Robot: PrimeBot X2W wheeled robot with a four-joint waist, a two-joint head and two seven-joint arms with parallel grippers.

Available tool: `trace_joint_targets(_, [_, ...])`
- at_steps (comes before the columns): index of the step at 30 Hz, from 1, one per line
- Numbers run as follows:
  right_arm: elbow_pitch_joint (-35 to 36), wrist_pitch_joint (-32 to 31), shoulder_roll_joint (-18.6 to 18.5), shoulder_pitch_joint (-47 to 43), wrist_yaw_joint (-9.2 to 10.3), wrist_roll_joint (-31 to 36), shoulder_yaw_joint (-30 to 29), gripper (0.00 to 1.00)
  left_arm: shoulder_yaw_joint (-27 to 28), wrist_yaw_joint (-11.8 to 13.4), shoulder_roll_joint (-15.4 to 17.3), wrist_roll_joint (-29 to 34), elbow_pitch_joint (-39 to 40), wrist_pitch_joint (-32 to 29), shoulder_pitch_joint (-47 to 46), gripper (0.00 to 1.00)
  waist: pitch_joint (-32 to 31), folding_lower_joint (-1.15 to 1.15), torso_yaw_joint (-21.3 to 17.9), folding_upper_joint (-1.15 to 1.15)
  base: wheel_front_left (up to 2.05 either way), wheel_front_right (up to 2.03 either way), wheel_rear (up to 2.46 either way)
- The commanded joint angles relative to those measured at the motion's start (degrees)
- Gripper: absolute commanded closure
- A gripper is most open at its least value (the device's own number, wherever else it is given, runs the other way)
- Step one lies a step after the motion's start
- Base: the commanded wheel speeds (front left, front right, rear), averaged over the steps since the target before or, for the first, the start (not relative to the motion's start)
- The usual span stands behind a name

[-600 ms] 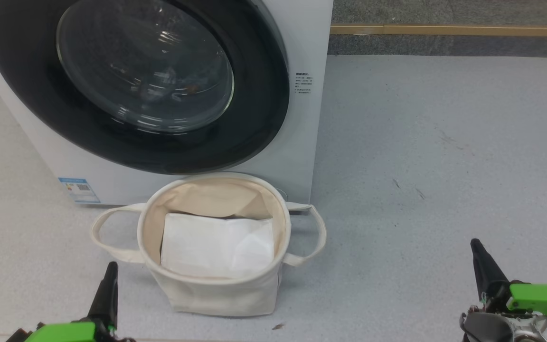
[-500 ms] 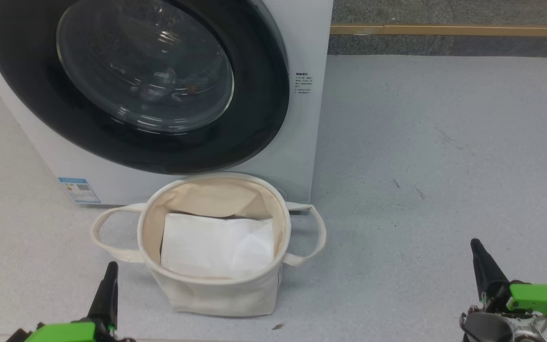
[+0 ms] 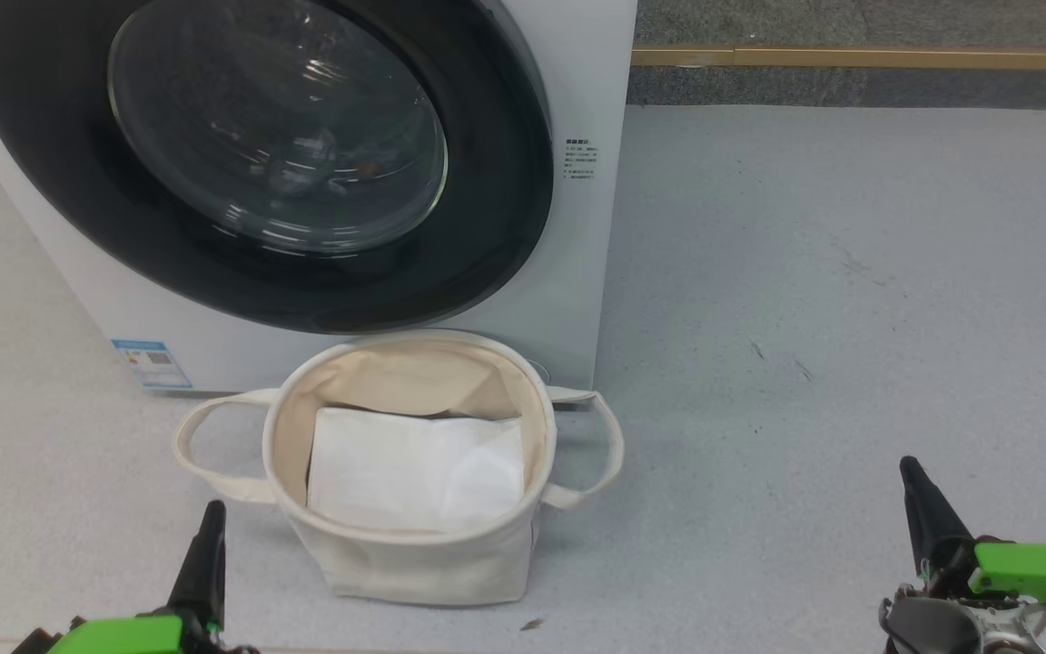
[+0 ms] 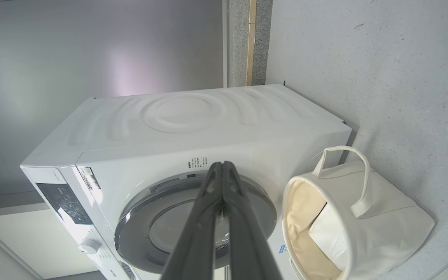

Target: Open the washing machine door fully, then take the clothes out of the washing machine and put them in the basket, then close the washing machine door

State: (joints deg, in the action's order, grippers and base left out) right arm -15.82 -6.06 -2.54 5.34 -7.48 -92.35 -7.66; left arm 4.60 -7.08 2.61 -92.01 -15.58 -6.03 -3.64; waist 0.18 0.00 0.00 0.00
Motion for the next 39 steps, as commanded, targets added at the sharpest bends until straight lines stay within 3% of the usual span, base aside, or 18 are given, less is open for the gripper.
trace_joint_targets(1, [1.79,-0.41,-0.33,0.85,-0.01,0.16,1.16,1.0,1.9,-0.41,0.27,-0.18,1.56,-0.44,-2.54,1.0,0.0,0.0,0.0,0.0,0.0,0.0,0.0])
trace_joint_targets(39, [1.79,-0.41,-0.33,0.85,-0.01,0.16,1.16,1.0,1.9,-0.41,0.27,-0.18,1.56,-0.44,-2.54,1.0,0.0,0.0,0.0,0.0,0.0,0.0,0.0])
